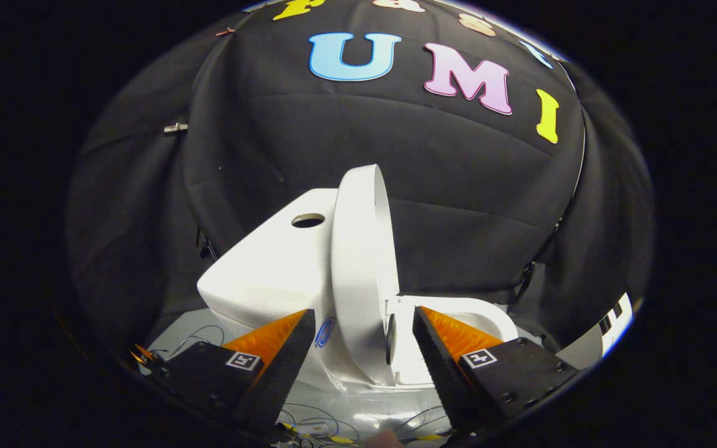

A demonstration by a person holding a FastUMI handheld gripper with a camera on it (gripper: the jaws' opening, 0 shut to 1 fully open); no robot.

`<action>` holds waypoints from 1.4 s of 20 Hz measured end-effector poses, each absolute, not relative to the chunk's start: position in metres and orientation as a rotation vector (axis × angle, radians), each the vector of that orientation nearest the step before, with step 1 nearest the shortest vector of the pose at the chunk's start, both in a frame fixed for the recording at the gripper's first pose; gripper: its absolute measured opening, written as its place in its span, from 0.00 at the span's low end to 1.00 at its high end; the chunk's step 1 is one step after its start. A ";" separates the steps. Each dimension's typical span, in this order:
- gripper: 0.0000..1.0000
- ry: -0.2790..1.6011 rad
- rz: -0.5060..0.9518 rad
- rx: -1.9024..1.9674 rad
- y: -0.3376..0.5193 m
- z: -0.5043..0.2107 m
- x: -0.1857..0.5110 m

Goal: Open the toilet lid.

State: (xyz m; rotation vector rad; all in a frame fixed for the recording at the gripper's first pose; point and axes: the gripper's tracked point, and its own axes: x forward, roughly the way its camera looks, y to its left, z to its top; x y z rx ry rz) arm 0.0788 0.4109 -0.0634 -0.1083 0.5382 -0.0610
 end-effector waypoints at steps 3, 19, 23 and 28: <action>1.00 0.561 -0.037 -0.104 0.410 -0.063 0.076; 0.99 0.314 0.073 -0.077 0.362 0.057 0.027; 1.00 0.304 0.029 -0.030 0.301 0.064 0.021; 1.00 0.289 0.026 0.014 0.231 0.058 0.018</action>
